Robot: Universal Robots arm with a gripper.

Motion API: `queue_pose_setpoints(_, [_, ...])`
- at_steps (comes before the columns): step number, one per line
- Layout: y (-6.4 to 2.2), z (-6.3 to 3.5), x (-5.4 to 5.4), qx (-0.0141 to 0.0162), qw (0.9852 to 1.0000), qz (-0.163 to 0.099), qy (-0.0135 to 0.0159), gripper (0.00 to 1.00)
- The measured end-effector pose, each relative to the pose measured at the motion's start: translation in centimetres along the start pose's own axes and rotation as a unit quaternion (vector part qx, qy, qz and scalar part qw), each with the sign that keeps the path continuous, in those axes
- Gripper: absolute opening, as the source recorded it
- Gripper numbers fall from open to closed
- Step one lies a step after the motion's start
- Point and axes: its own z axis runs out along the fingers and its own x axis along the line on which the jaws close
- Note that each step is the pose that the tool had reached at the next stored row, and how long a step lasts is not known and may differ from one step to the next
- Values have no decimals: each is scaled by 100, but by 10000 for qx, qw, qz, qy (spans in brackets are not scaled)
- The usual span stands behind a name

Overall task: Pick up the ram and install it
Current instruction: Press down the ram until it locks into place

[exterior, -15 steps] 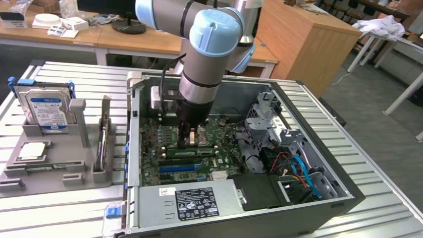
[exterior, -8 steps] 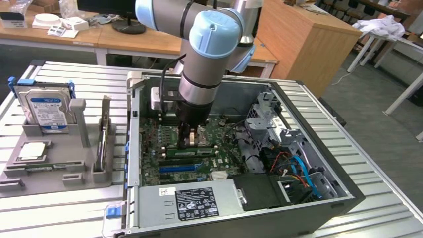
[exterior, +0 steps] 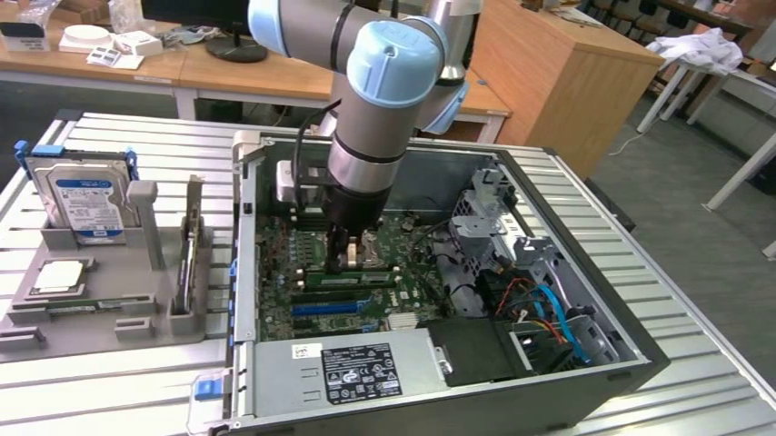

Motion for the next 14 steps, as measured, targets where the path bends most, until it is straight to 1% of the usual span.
queue_pose_setpoints(14, [-1,17,1,0,10000,0,0,11])
